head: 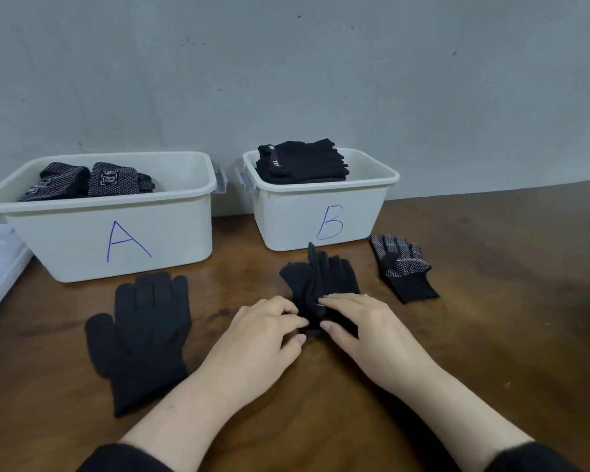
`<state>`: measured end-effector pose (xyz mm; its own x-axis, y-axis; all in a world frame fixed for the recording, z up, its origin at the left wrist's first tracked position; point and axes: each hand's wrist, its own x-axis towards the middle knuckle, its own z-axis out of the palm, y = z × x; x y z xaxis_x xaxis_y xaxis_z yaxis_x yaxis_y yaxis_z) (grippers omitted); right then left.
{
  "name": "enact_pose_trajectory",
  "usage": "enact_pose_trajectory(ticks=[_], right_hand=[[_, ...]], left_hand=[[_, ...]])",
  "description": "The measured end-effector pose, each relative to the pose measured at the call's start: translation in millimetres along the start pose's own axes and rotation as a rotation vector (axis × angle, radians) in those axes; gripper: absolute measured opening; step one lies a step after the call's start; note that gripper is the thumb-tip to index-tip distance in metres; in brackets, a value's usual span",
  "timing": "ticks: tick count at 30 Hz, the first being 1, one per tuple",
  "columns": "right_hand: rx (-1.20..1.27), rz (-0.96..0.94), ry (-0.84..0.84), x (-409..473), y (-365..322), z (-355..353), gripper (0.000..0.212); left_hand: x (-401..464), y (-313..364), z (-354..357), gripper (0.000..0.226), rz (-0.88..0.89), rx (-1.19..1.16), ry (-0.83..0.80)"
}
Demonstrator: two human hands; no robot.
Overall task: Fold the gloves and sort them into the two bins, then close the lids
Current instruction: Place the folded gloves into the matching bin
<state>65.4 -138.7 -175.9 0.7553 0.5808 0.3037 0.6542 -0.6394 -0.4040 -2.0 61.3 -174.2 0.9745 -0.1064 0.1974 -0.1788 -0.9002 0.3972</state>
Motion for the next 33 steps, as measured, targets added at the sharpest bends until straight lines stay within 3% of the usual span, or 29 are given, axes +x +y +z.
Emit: enact_pose_trajectory(ticks=[7, 12, 14, 16, 19, 21, 27, 33], right_hand=[[-0.071, -0.090, 0.187, 1, 5, 1, 0.029], [-0.090, -0.085, 0.005, -4, 3, -5, 0.051], [-0.030, -0.057, 0.022, -4, 3, -9, 0.048], [0.030, -0.004, 0.050, -4, 2, -12, 0.037], [0.103, 0.108, 0.096, -4, 4, -10, 0.024], [0.132, 0.202, 0.150, -2, 8, -10, 0.021], [0.140, 0.450, 0.094, 8, 8, -14, 0.055], [0.421, 0.527, 0.091, 32, 4, -19, 0.055]], left_hand=[[10, 1, 4, 0.034, 0.012, 0.071, 0.025], [8, 4, 4, 0.023, -0.012, 0.053, 0.071], [7, 7, 0, 0.011, -0.051, -0.016, 0.147], [6, 7, -2, 0.021, -0.053, -0.033, 0.178], [7, 5, 0, 0.046, 0.017, 0.078, 0.049], [8, 6, 1, 0.046, 0.019, 0.103, -0.022], [10, 5, 0, 0.042, -0.015, 0.122, -0.056], [6, 9, -4, 0.043, -0.029, 0.110, -0.081]])
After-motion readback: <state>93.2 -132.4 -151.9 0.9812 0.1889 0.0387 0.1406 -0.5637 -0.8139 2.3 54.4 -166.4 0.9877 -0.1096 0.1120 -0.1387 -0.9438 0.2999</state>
